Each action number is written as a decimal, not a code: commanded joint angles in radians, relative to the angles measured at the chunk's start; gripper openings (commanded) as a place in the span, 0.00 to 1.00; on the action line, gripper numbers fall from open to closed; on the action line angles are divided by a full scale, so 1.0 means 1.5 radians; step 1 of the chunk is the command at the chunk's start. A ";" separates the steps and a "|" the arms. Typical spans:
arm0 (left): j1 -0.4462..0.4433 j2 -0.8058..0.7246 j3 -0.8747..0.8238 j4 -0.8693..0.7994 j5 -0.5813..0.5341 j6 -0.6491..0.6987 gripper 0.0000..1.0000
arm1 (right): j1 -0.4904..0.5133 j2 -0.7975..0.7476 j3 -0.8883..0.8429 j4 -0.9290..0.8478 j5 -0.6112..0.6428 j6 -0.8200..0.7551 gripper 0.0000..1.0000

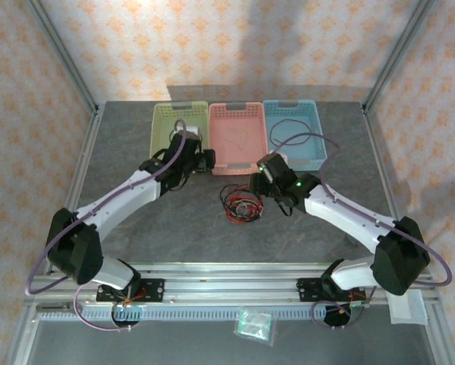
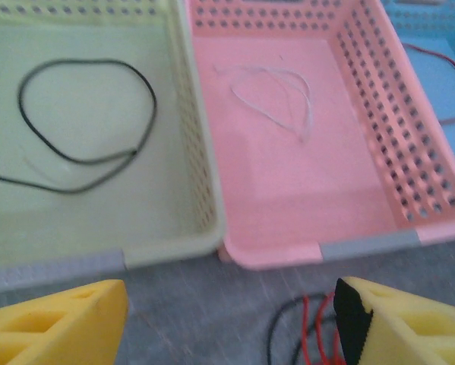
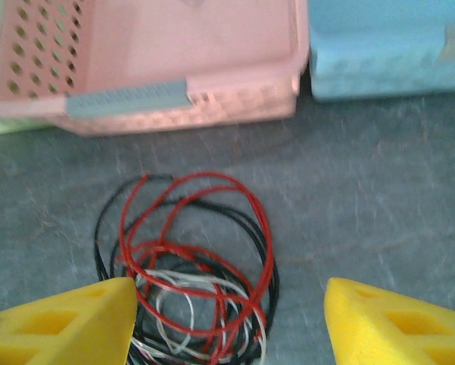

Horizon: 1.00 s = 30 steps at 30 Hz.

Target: Untangle the cables

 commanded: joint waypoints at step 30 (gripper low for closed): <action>-0.264 -0.002 -0.268 0.313 -0.023 -0.234 0.78 | -0.063 0.065 -0.146 0.139 -0.203 0.104 0.32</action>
